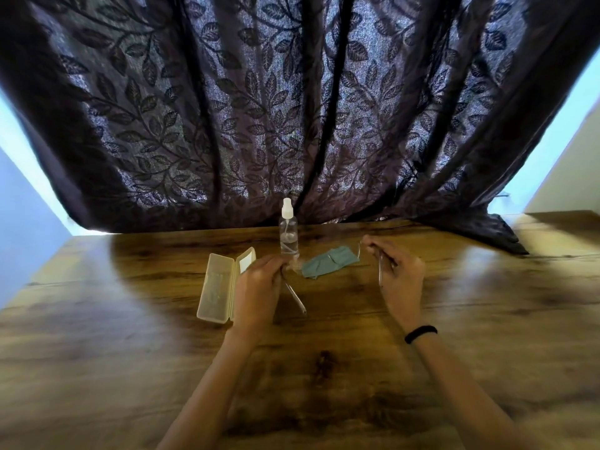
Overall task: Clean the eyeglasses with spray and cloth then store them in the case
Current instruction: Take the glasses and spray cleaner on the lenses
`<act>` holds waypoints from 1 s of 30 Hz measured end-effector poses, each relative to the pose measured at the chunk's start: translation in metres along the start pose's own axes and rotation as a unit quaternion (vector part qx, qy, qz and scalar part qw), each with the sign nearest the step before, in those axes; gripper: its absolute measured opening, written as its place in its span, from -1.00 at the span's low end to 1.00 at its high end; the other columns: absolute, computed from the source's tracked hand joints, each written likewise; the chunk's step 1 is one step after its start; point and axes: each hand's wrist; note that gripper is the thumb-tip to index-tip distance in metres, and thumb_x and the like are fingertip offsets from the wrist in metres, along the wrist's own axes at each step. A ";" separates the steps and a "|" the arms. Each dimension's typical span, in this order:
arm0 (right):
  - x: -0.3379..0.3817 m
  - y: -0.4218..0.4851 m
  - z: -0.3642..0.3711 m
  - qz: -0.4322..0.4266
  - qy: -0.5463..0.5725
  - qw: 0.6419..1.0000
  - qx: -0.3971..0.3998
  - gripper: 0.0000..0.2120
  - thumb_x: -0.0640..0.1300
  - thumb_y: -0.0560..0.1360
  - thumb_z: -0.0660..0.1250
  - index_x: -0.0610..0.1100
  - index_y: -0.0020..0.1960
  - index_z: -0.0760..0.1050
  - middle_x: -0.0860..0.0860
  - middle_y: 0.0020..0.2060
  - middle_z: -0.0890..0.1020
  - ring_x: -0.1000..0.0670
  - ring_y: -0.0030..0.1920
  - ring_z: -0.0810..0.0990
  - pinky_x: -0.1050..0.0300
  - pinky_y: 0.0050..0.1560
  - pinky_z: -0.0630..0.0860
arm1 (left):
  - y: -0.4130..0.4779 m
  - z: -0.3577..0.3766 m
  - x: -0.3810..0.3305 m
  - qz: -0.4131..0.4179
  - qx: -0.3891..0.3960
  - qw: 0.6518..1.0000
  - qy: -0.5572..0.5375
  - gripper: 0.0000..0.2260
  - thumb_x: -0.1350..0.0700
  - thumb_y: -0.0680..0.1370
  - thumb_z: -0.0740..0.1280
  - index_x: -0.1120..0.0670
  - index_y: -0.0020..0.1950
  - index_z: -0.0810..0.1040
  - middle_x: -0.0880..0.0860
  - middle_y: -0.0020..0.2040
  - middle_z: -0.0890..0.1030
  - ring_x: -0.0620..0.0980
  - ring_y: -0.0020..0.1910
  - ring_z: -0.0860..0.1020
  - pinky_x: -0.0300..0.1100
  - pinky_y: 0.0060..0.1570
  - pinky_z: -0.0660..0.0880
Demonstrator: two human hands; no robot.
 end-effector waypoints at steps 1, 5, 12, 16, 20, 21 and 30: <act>0.003 0.006 0.001 -0.013 0.004 1.000 -0.005 -0.81 -0.44 0.43 0.32 -0.30 0.00 0.60 -0.02 -0.07 0.63 0.17 -0.11 0.61 0.51 -0.06 0.48 | 0.006 -0.002 0.000 0.012 -0.014 1.000 -0.010 -0.81 0.35 0.42 0.41 0.18 -0.01 0.64 0.11 -0.07 0.69 0.02 -0.13 0.64 -0.21 -0.17 0.56; 0.009 0.019 0.002 -0.038 0.000 0.999 -0.002 -0.81 -0.43 0.44 0.31 -0.30 0.01 0.59 -0.05 -0.09 0.64 0.11 -0.13 0.63 0.44 -0.07 0.53 | 0.022 -0.007 0.003 0.027 -0.069 0.997 -0.029 -0.80 0.40 0.40 0.39 0.26 -0.01 0.62 0.18 -0.04 0.65 0.07 -0.07 0.61 -0.10 -0.05 0.57; 0.003 0.012 0.009 -0.006 0.025 1.000 0.005 -0.78 -0.43 0.43 0.32 -0.27 0.03 0.58 0.01 -0.07 0.62 0.22 -0.06 0.57 0.51 -0.05 0.47 | 0.016 -0.005 0.006 0.028 -0.078 0.996 -0.040 -0.81 0.46 0.39 0.34 0.29 -0.05 0.61 0.19 -0.13 0.64 0.06 -0.23 0.61 -0.15 -0.27 0.57; 0.003 0.011 0.014 0.024 0.045 0.999 0.014 -0.81 -0.37 0.42 0.35 -0.27 0.03 0.59 0.04 -0.04 0.61 0.25 -0.03 0.56 0.49 -0.02 0.47 | 0.014 -0.001 0.008 -0.028 -0.105 0.993 -0.055 -0.84 0.46 0.38 0.35 0.26 -0.14 0.62 0.15 -0.16 0.65 0.02 -0.26 0.61 -0.21 -0.29 0.54; 0.007 0.014 0.019 0.049 0.077 0.996 0.003 -0.74 -0.33 0.40 0.37 -0.16 0.07 0.55 0.04 -0.07 0.62 0.21 -0.06 0.58 0.46 -0.04 0.50 | 0.014 0.002 0.012 -0.063 -0.118 0.989 -0.066 -0.89 0.41 0.39 0.39 0.24 -0.16 0.63 0.11 -0.19 0.66 -0.03 -0.28 0.60 -0.20 -0.32 0.53; 0.007 0.014 0.020 0.050 0.078 0.996 -0.002 -0.73 -0.34 0.40 0.37 -0.15 0.08 0.54 0.04 -0.07 0.62 0.22 -0.06 0.58 0.46 -0.04 0.50 | 0.014 0.003 0.014 -0.067 -0.121 0.988 -0.068 -0.88 0.41 0.39 0.39 0.24 -0.16 0.63 0.11 -0.20 0.66 -0.06 -0.29 0.59 -0.24 -0.32 0.52; -0.015 0.035 0.044 0.149 0.121 0.979 0.067 -0.82 -0.35 0.44 0.33 -0.24 0.02 0.59 -0.14 -0.13 0.67 0.09 -0.20 0.65 0.29 -0.15 0.58 | 0.009 0.008 0.034 -0.120 -0.133 0.982 -0.066 -0.84 0.45 0.37 0.40 0.25 -0.14 0.63 0.06 -0.17 0.66 -0.15 -0.26 0.57 -0.59 -0.20 0.38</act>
Point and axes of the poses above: each hand's wrist, its own y-axis towards the middle knuckle, its own z-axis out of the palm, x = y × z
